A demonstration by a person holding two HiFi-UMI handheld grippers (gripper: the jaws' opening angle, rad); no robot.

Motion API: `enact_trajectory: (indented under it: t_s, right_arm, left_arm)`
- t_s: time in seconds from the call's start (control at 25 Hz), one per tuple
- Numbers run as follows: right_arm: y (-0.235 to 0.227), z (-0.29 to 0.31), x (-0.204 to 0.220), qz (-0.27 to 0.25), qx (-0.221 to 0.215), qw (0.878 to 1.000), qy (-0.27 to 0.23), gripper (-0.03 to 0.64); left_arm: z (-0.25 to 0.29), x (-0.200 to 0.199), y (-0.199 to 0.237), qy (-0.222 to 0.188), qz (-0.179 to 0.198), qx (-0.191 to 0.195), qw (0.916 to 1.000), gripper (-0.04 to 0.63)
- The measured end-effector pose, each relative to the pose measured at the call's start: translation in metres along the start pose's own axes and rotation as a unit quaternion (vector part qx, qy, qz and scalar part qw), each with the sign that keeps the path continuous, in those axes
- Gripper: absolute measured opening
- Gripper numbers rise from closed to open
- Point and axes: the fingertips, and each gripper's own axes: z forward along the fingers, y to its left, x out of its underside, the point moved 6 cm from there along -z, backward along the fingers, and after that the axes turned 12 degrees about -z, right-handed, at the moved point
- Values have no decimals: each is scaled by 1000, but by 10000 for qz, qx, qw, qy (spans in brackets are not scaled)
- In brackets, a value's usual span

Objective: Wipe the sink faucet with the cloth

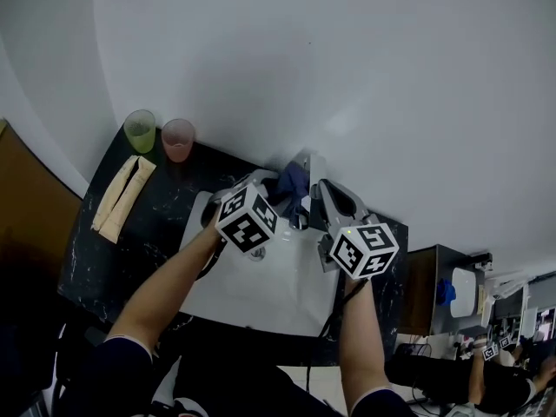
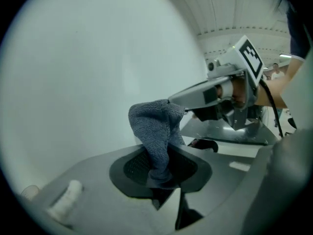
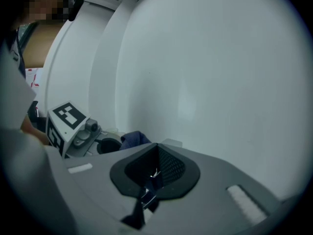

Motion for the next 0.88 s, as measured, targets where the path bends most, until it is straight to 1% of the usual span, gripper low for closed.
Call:
enact_trajectory:
  t_s: [0.08,0.2,0.28,0.36,0.48,0.68,0.88]
  right_arm:
    - [0,0,0,-3,-2,10000,-9,6]
    - [1,-1,1,9,9,10000,-27,6]
    - [2,-2,1,21,17,10000,-50,6]
    - [2,-3,2,36,31,10000,-81,6]
    - [3,-4,1,52,39,9999,-130,6]
    - [3,-3,1,87,47,9998,-179,6]
    - [3,-3,2,123,67,9996,-226,6]
  left_arm:
    - [1,-10,12,-242,-138,-223,9994,91]
    - [5,-24,25,-514,-235,-414,9975,91]
    - [11,-30,31,-579,-270,-488,9968,91]
    - [19,-31,37,-553,-326,-528,9965,91]
    - [32,-21,44,-354,-479,-543,9967,91]
    - [52,14,50,225,-767,-493,9956,91]
    - [61,34,49,543,-881,-494,9934,90]
